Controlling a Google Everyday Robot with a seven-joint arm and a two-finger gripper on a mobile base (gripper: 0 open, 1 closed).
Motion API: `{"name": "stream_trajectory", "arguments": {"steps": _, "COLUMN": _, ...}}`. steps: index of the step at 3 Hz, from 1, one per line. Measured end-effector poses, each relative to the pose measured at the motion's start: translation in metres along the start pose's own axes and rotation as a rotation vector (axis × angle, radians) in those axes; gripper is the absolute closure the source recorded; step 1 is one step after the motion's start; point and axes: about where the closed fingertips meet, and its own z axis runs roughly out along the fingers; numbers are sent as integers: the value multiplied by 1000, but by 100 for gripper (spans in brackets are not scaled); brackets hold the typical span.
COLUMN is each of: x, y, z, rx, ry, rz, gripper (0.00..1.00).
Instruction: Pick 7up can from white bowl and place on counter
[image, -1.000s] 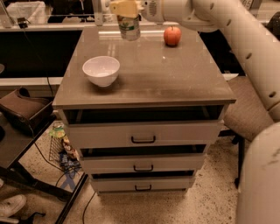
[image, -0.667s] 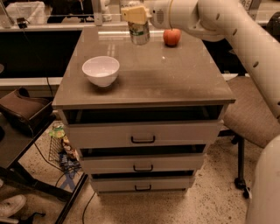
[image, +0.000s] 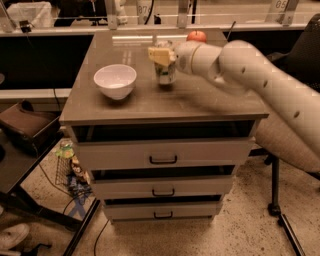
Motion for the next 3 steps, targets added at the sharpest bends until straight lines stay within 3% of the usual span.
{"name": "stream_trajectory", "arguments": {"steps": 1, "x": 46, "y": -15, "z": -7, "rx": 65, "ry": -32, "rz": 34, "gripper": 100}}
{"name": "stream_trajectory", "arguments": {"steps": 2, "x": 37, "y": -14, "z": -8, "rx": 65, "ry": -32, "rz": 34, "gripper": 85}}
{"name": "stream_trajectory", "arguments": {"steps": 3, "x": 29, "y": -14, "z": -9, "rx": 65, "ry": -32, "rz": 34, "gripper": 61}}
